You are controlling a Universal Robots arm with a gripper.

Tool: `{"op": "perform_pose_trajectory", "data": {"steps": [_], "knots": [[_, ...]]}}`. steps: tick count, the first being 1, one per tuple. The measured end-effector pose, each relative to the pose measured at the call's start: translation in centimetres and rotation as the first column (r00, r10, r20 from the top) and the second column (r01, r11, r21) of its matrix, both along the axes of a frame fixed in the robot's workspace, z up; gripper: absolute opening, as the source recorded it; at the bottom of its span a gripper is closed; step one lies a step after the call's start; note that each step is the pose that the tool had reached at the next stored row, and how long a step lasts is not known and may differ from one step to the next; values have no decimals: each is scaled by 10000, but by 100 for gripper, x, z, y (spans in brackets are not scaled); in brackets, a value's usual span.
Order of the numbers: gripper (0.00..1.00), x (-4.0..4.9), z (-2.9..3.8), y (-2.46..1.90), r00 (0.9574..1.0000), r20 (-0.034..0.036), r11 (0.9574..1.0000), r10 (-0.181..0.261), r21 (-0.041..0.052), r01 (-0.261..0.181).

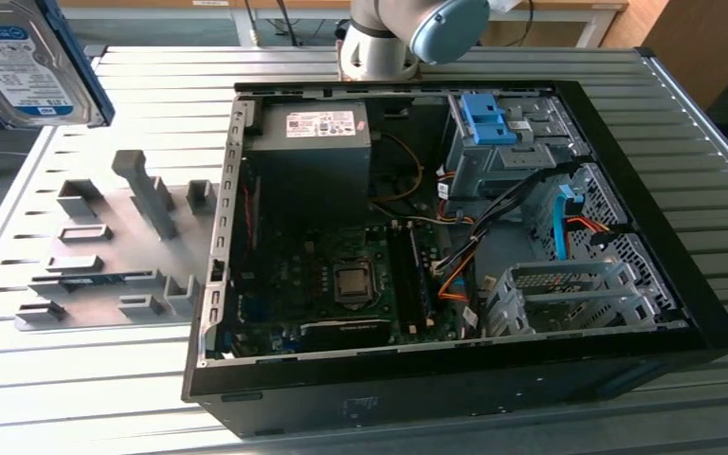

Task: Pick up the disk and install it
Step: 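Pick up the disk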

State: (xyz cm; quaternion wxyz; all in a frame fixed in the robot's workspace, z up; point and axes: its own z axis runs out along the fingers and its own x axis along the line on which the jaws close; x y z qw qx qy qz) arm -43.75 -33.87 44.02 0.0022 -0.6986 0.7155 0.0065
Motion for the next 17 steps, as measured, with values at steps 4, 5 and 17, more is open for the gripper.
{"op": "perform_pose_trajectory", "data": {"steps": [4, 5, 17], "knots": [[37, 0, 36, 0, 10000, -1, 10000, 0, 0, 0], [37, 0, 48, 0, 10000, -1, 10000, 0, 0, 0], [37, 0, 200, 0, 10000, 0, 10000, 0, 0, 0]]}}
